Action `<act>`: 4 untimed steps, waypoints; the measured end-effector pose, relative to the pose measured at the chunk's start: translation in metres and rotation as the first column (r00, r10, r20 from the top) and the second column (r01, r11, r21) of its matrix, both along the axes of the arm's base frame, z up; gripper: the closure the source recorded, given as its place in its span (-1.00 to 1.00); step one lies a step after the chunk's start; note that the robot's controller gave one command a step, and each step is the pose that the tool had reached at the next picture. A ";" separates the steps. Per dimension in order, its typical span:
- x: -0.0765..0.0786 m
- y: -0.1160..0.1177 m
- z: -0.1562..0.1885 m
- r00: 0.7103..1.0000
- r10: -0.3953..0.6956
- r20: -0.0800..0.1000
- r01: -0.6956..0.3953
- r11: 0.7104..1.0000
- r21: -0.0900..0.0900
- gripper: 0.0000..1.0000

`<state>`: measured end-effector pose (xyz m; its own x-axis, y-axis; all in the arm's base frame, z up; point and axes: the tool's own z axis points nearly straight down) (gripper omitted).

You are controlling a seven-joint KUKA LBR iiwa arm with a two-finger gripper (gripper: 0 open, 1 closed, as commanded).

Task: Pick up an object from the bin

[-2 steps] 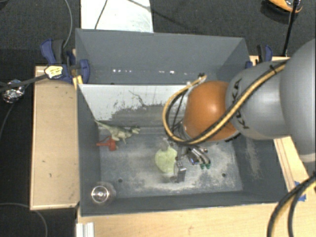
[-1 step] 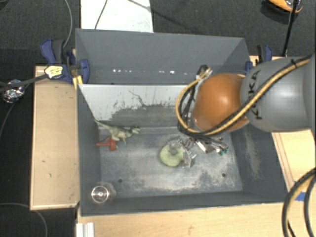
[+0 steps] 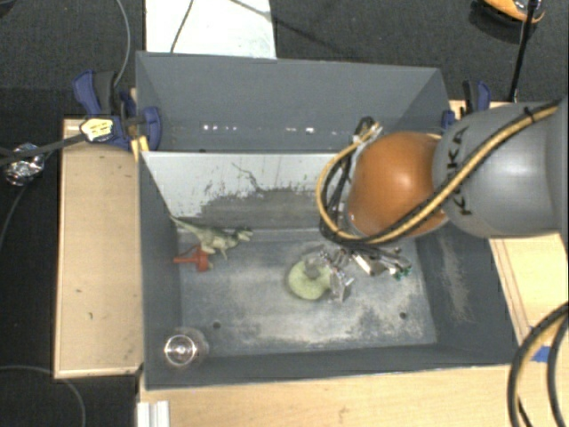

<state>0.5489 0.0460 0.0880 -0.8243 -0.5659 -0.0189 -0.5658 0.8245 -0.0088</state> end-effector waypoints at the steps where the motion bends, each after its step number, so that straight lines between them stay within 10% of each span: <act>1: 0.005 -0.005 -0.004 0.998 0.063 0.003 -0.063 0.998 0.001 1.00; 2: 0.023 0.012 0.143 0.999 0.039 0.007 -0.039 0.999 0.000 1.00; 3: 0.022 0.011 0.141 0.999 0.037 0.003 -0.037 0.999 0.000 -1.00; 4: 0.022 0.011 0.141 0.999 0.035 0.001 -0.035 0.999 0.001 1.00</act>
Offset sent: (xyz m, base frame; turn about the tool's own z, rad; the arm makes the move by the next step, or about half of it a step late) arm 0.0215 0.0110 0.1401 -0.0401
